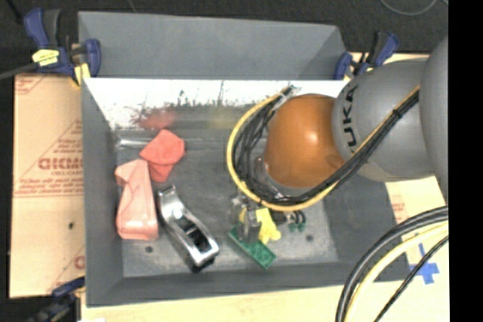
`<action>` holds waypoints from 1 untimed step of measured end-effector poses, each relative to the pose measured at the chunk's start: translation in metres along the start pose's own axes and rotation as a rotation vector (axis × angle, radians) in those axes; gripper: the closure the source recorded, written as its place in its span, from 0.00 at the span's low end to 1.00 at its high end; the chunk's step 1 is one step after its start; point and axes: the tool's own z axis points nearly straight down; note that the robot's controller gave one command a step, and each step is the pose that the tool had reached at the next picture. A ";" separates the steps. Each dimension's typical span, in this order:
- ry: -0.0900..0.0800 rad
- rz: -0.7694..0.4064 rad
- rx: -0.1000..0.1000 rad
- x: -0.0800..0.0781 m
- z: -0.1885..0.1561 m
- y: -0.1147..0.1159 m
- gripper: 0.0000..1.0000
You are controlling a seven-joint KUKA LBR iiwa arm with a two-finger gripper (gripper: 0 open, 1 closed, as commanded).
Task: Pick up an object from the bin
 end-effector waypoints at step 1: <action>0.004 -0.107 0.000 0.014 -0.010 -0.001 1.00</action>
Offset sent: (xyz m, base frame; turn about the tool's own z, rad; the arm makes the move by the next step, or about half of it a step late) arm -0.0274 0.0150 0.1268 0.1791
